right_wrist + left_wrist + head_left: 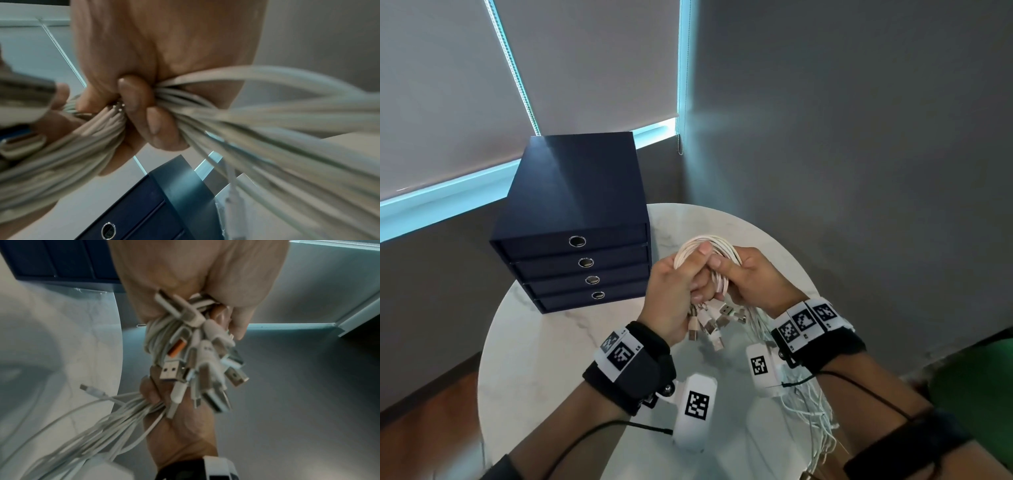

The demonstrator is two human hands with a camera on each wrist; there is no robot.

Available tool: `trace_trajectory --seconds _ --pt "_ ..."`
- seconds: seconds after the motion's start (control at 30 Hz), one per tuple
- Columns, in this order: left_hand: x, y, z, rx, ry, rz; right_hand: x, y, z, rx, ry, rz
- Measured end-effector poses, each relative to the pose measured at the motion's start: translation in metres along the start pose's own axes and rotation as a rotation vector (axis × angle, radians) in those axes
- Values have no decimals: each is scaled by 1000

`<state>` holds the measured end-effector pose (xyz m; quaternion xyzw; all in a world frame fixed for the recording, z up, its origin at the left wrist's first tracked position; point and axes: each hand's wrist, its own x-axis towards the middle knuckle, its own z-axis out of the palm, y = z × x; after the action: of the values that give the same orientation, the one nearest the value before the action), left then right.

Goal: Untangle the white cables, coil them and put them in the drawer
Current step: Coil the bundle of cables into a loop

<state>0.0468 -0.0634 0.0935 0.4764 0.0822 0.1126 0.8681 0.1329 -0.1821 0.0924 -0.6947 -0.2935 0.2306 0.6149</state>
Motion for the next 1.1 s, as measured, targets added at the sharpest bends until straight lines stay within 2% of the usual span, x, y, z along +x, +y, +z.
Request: trace_trajectory --seconds 0.1,0.2,0.47,0.5,0.6,0.67,0.77,0.8,0.9,1.0,1.1 --pt "-1 7 -1 -28 6 12 -1 9 -3 -29 -5 34" --pt "-4 13 -1 -39 -8 57 -4 18 -2 47 -3 85" --pt "-4 19 3 -140 -24 80 -13 49 11 179 51 310" --pt "-4 18 4 -153 -26 82 -14 50 17 115 105 287" --pt "-2 15 11 -168 -6 130 -16 70 33 -121 287 50" --pt "1 11 16 -153 38 178 -24 66 53 -164 358 24" --pt "6 4 19 -114 126 253 -27 67 78 -367 322 126" --pt "7 2 18 -120 148 269 -27 72 82 -367 315 156" --pt "12 -4 7 -98 190 312 -34 68 83 -274 228 206" --pt "13 -10 -3 62 226 378 -37 64 80 -130 82 233" --pt "14 -17 -14 262 221 433 -37 60 76 -48 42 297"
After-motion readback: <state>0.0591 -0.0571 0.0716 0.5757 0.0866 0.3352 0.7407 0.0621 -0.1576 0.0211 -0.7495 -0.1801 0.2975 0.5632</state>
